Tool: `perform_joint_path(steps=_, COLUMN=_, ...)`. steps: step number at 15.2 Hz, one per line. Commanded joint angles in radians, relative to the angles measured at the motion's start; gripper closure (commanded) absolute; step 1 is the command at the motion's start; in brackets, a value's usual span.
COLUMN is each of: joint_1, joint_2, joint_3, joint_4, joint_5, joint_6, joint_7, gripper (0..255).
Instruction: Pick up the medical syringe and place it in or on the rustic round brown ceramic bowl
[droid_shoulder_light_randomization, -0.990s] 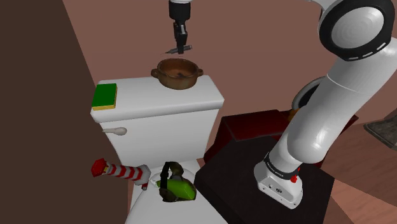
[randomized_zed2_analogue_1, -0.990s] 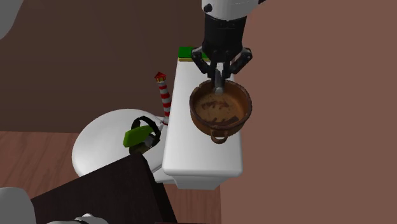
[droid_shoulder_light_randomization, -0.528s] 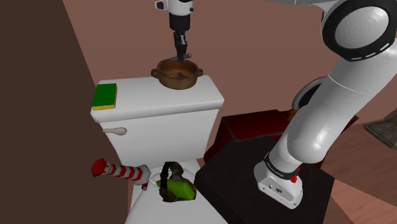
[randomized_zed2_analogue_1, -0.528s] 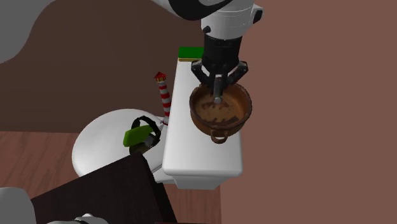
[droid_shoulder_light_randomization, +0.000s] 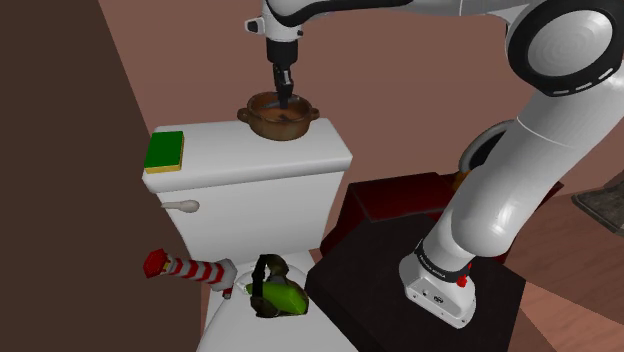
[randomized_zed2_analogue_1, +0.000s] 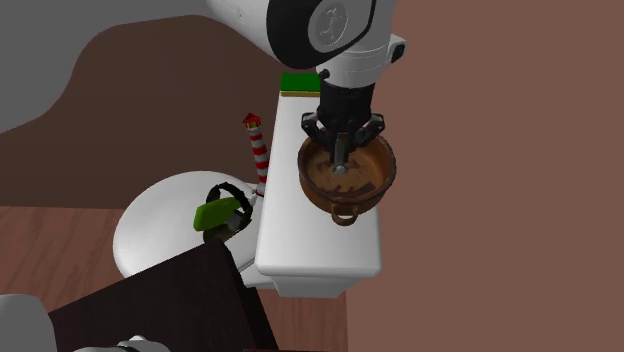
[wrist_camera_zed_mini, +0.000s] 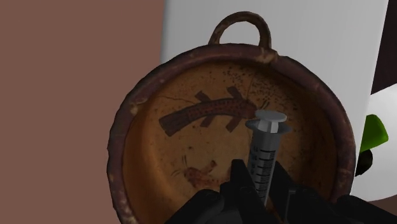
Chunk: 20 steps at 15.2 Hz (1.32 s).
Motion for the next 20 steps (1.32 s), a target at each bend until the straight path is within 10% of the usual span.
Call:
perform_joint_path(steps=1, joint_1=0.000, joint_2=-0.001, joint_3=0.000, joint_4=-0.005, joint_5=0.000, joint_6=0.005, joint_7=0.000, gripper=255)
perform_joint_path(steps=5, joint_1=0.000, joint_2=-0.001, joint_3=0.000, joint_4=-0.005, joint_5=0.000, joint_6=0.005, joint_7=0.000, gripper=255)
perform_joint_path(steps=6, joint_1=0.000, joint_2=-0.001, joint_3=0.000, joint_4=-0.005, joint_5=0.000, joint_6=0.005, joint_7=0.000, gripper=0)
perform_joint_path(steps=20, joint_1=0.002, joint_2=0.012, joint_3=0.002, joint_4=0.137, joint_5=0.000, joint_6=-0.125, joint_7=0.000, gripper=0)
